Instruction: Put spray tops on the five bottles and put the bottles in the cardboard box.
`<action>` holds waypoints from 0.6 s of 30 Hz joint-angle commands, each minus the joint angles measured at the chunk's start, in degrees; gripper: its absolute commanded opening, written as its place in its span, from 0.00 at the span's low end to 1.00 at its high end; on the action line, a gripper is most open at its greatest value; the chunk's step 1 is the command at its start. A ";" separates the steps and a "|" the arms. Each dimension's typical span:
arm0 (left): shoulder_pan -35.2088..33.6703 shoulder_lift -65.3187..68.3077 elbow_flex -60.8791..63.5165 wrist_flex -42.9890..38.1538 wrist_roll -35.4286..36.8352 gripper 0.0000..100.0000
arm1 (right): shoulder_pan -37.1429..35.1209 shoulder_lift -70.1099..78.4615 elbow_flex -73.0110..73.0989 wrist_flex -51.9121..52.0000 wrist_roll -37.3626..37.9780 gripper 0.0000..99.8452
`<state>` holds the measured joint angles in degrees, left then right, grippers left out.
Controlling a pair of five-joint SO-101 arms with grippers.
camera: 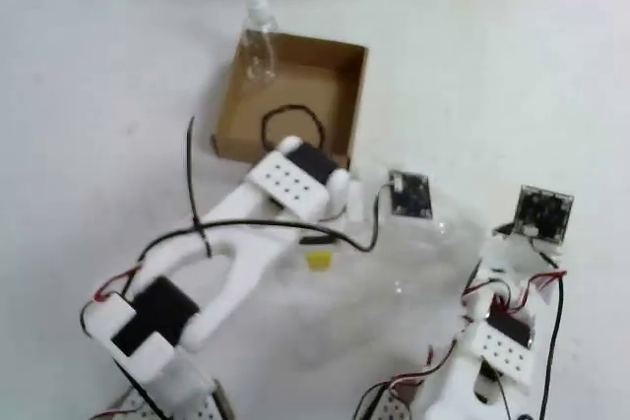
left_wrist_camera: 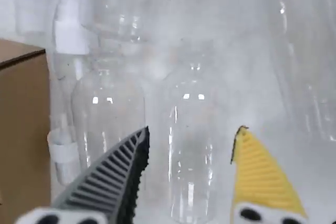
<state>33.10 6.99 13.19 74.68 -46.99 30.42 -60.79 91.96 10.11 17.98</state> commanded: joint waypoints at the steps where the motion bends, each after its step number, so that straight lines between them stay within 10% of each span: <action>1: -0.75 -0.22 -2.64 -2.37 -0.09 0.26 | 4.35 -0.84 -3.52 3.03 -0.53 0.02; 18: -0.40 1.80 4.04 -10.99 2.90 0.26 | 14.29 -0.48 -3.43 4.97 -0.44 0.02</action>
<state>33.10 7.16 18.02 64.75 -45.32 44.04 -60.79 91.43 14.86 17.98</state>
